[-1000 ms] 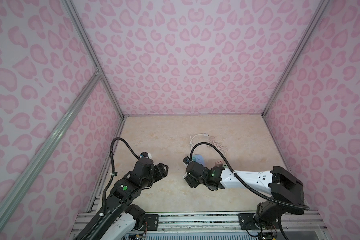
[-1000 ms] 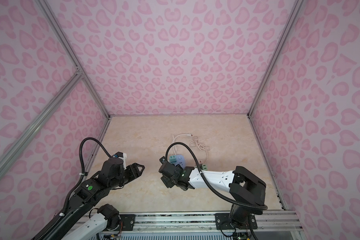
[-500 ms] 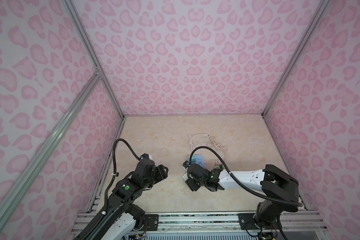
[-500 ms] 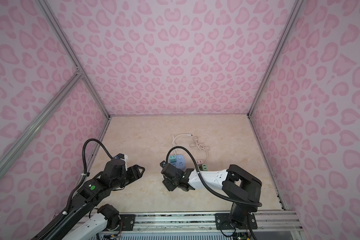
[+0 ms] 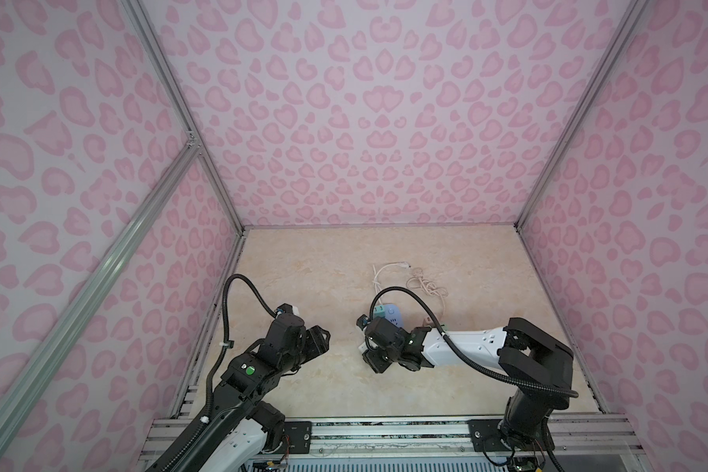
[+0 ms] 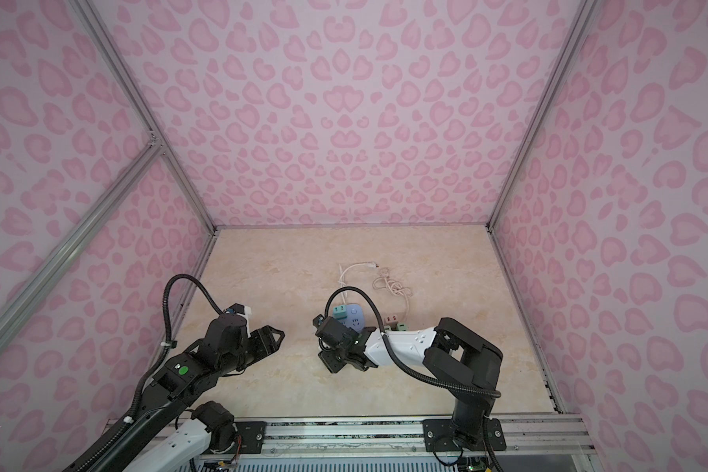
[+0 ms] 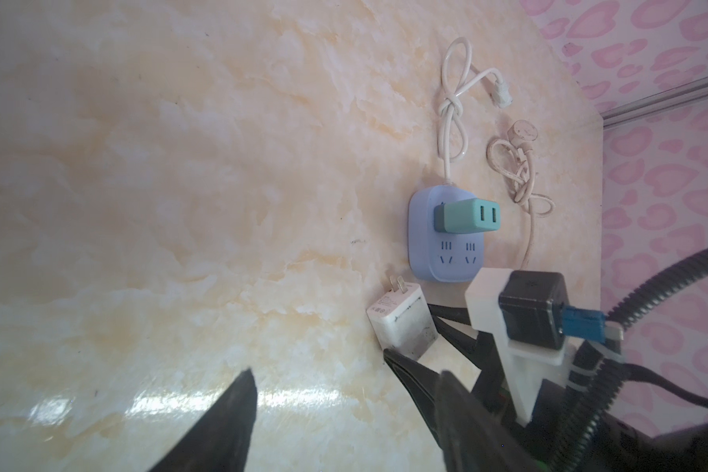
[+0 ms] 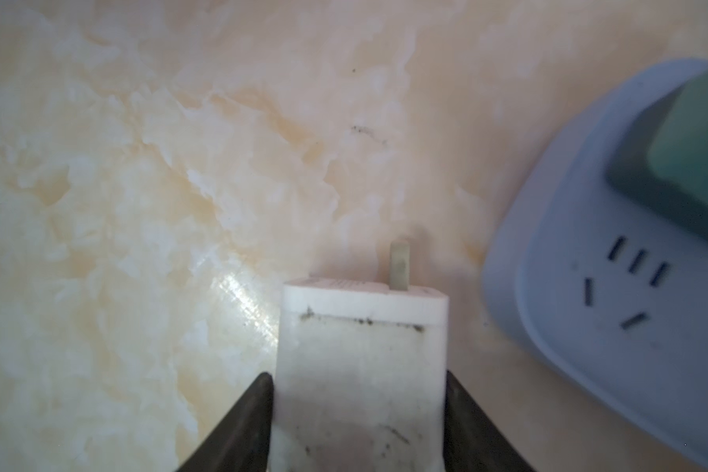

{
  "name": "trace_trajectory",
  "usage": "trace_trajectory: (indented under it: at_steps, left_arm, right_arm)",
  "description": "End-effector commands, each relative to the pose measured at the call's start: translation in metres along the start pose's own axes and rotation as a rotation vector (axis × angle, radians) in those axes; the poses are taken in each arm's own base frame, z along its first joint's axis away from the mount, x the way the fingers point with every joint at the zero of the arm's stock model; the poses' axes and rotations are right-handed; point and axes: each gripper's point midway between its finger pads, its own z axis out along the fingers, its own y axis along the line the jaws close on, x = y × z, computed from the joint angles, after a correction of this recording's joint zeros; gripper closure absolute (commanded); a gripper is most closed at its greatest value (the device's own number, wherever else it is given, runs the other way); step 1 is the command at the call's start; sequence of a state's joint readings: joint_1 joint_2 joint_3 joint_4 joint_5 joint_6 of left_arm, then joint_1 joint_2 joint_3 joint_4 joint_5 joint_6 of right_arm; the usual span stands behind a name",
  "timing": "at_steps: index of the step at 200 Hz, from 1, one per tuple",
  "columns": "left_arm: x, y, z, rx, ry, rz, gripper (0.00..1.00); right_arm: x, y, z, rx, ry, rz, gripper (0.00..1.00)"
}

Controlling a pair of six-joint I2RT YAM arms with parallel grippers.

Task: Insert plugs into power strip
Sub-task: Pick up the plug from the center of the table.

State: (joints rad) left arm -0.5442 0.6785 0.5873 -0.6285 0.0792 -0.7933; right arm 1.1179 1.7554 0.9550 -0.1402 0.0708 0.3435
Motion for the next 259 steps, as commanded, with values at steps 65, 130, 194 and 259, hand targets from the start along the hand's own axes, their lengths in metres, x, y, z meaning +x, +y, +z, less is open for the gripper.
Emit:
trace_trajectory:
  at_steps: [65,130,194,259]
  left_arm:
    - [0.0,-0.008,0.014,0.035,0.012,-0.04,0.29]
    - [0.009,-0.012,0.023,0.078,0.048,-0.053,0.3]
    - [0.018,-0.029,0.021,0.196,0.085,-0.036,0.3]
    - [0.039,-0.055,0.02,0.343,0.202,-0.008,0.31]
  right_arm:
    - [0.006,0.004,-0.009,-0.004,0.033,-0.062,0.78]
    - [0.004,0.029,-0.038,-0.108,-0.014,-0.188,1.0]
    - [-0.002,0.051,-0.058,-0.249,-0.113,-0.234,1.0]
    - [-0.024,0.047,-0.081,-0.212,-0.175,-0.231,1.0]
